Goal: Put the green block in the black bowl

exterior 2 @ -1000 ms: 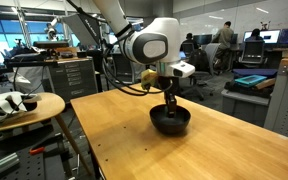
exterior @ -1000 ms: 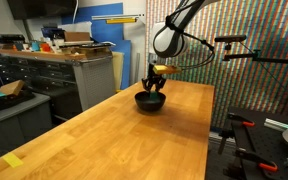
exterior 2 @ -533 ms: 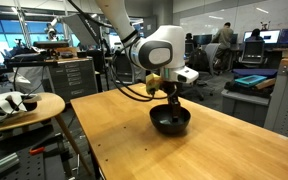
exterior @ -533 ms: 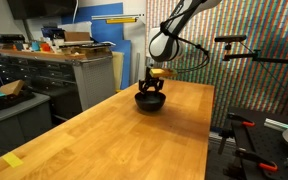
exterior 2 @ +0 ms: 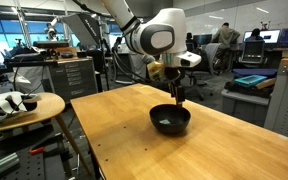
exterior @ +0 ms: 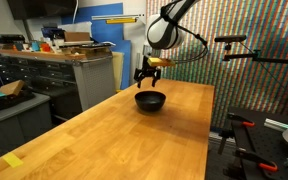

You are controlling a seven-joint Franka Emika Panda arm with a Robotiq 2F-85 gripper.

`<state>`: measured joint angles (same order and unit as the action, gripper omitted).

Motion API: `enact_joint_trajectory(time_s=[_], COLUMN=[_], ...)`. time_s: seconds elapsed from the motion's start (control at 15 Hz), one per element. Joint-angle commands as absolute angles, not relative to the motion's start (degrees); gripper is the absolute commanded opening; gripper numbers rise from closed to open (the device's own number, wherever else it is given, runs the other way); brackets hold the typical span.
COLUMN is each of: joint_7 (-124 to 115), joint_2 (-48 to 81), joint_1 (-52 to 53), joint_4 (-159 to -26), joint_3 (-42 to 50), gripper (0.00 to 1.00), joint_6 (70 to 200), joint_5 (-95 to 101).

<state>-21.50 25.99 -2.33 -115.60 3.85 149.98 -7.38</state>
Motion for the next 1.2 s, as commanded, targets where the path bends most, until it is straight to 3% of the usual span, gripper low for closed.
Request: enact_joint_trajectory(time_s=[0.0, 0.6, 1.13], joint_7=[-16.9, -10.7, -4.9], joint_2=[18.5, 10.2, 5.4], joint_1=[-1.5, -0.4, 0.6], joint_4=[-116.7, -111.3, -110.5], joint_3=[4.5, 3.2, 0.9], gripper=[1.0, 1.0, 1.0], joint_6=[139.8, 112.5, 108.3], joint_5=[-4.7, 7.2, 7.8])
